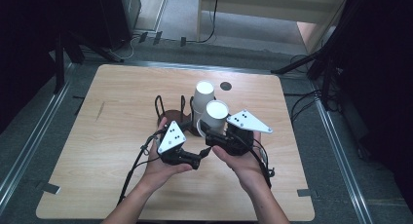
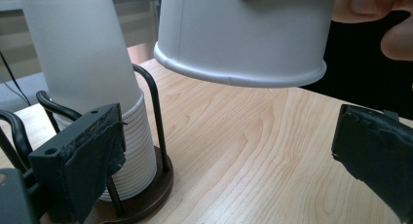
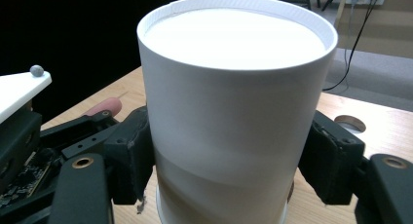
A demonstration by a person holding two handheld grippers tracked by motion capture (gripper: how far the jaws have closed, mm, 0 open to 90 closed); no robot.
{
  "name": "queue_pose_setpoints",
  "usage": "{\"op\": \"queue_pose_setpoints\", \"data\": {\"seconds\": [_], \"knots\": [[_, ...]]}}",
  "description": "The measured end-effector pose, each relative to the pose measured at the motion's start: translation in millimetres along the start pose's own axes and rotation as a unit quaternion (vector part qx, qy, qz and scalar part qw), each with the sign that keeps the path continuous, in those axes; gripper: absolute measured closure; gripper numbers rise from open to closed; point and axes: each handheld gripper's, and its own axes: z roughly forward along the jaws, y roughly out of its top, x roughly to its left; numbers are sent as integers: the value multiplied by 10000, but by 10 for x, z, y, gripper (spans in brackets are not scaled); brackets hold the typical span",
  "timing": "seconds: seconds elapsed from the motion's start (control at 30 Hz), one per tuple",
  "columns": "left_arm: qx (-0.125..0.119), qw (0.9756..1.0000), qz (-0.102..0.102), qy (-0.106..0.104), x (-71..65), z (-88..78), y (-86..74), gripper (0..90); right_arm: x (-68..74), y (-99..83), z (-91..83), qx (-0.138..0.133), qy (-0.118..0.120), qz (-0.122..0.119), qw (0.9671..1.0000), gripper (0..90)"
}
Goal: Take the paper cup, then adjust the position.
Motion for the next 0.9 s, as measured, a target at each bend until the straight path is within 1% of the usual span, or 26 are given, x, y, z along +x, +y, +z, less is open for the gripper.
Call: {"op": "queue_pose_setpoints", "data": {"seconds": [0.13,0.17,0.3,0.4,0.47,0.67,0.7,0.73,0.77,0.87,0.9], "knots": [[0,10000,18,-73,-20,5,-8,0,-2,-13,-28,18,10,7,10000,288],[16,9999,29,-99,-20,6,-16,0,-9,-22,-50,10,-16,-35,10000,288],[30,9999,29,-118,-20,7,-27,0,-43,-44,-79,10,-13,77,10000,288],[3,9999,49,-129,-32,14,-24,0,-51,-48,-88,0,-16,100,9999,287],[-47,9998,-4,-167,-39,11,-23,0,-47,-47,-92,5,0,90,10000,286],[-106,9996,-39,-240,-41,-16,-22,4,-47,-69,-86,62,56,110,9999,285],[-163,9994,-57,-313,-29,-35,-18,4,-43,-76,-85,68,75,138,9999,285],[-163,9994,-57,-313,-29,-35,-18,4,-43,-76,-85,68,75,138,9999,285],[-249,9986,-94,-453,-25,-48,-14,4,-45,-86,-86,62,97,125,9999,285],[-299,9981,-28,-531,-36,-50,-8,46,-35,-92,-91,68,133,156,9998,284],[-299,9982,-8,-516,-41,-47,-6,46,-34,-92,-94,71,156,154,9997,285]]}}
